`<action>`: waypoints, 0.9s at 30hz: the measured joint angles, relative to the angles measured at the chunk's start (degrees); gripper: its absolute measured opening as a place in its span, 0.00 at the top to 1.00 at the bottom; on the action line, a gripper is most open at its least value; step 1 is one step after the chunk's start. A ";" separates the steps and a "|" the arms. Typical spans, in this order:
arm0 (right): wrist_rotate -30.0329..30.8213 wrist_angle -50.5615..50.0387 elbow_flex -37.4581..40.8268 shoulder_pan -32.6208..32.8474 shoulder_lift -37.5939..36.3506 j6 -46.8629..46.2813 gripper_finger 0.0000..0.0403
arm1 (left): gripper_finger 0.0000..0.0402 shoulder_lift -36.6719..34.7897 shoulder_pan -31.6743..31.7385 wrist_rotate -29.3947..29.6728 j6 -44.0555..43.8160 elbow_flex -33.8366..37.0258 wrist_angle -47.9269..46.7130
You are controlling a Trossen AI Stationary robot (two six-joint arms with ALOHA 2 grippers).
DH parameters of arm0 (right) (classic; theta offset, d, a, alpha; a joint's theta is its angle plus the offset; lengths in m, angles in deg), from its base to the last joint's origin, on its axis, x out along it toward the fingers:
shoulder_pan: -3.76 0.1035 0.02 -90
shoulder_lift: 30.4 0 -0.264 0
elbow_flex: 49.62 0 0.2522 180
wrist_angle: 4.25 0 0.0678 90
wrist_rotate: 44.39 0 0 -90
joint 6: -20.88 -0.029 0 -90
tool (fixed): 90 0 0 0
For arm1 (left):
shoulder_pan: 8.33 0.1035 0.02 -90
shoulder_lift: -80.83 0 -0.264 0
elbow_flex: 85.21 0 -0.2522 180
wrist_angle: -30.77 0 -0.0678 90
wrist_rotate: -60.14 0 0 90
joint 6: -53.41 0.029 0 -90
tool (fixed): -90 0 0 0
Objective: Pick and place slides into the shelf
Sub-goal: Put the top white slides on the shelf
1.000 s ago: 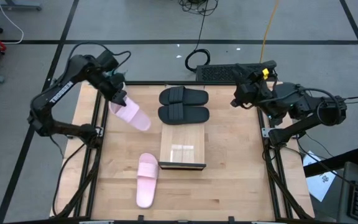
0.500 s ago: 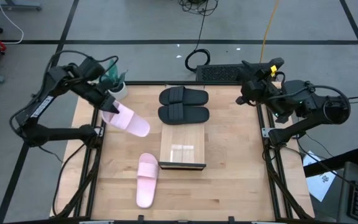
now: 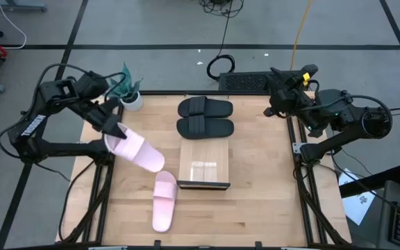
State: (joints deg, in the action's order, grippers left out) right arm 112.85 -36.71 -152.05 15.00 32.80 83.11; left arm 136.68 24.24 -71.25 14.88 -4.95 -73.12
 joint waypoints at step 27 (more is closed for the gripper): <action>0.14 4.35 -0.01 -1.05 -3.62 -0.01 0.73 | 1.00 18.89 -19.02 14.69 -16.94 -16.12 35.08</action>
State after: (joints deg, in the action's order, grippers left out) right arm 112.99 -32.37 -152.06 13.95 29.18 83.10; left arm 155.57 5.22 -56.56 -2.07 -21.07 -38.04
